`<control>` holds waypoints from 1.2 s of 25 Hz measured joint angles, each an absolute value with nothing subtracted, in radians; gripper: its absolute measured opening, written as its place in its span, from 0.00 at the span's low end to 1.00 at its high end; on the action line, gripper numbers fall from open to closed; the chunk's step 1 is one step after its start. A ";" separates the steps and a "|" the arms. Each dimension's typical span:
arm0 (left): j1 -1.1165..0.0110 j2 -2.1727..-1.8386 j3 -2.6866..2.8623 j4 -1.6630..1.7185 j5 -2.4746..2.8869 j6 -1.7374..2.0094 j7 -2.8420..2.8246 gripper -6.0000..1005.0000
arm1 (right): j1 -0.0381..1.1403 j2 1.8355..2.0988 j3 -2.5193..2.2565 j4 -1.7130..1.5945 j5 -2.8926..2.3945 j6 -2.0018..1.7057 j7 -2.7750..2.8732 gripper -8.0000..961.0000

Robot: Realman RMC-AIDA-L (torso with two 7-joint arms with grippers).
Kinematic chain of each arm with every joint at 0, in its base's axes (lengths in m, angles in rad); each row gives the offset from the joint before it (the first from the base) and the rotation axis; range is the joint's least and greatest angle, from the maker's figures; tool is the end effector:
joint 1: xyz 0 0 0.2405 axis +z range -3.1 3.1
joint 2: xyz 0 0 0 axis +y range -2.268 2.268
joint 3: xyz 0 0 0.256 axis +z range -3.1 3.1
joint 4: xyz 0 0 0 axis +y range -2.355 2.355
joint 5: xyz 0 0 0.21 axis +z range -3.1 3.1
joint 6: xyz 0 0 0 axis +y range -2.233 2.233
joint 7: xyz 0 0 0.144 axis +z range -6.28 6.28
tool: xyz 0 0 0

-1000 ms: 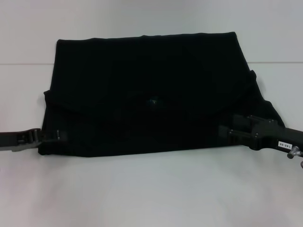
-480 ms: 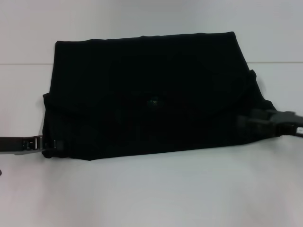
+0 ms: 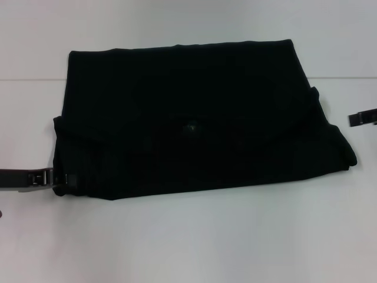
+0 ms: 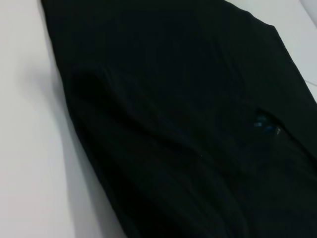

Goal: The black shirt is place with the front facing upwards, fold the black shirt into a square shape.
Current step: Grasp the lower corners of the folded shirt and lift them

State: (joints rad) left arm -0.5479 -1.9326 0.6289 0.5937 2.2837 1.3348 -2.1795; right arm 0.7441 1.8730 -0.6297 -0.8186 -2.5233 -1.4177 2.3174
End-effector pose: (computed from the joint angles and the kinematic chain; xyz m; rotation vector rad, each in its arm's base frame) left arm -0.3393 0.3490 0.0477 -2.1790 -1.6701 -0.3587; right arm 0.2748 0.4158 0.1151 -2.2380 1.3682 0.1010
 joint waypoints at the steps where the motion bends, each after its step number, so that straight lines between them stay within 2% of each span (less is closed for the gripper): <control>1: -0.548 -1.933 0.629 0.594 2.284 1.335 -2.179 0.03 | 0.756 1.876 -0.630 -0.829 -2.565 -1.410 2.332 0.83; 11: -0.548 -1.933 0.629 0.594 2.284 1.343 -2.180 0.03 | 0.802 1.920 -0.714 -0.690 -2.693 -1.245 2.330 0.83; 16: -0.548 -1.933 0.629 0.594 2.284 1.347 -2.180 0.03 | 0.810 1.950 -0.724 -0.676 -2.696 -1.226 2.291 0.83; 22: -0.549 -1.934 0.629 0.594 2.284 1.350 -2.179 0.03 | 0.813 1.964 -0.753 -0.671 -2.702 -1.194 2.279 0.83; 30: -0.549 -1.934 0.629 0.594 2.284 1.358 -2.180 0.03 | 0.803 1.956 -0.749 -0.670 -2.699 -1.168 2.279 0.62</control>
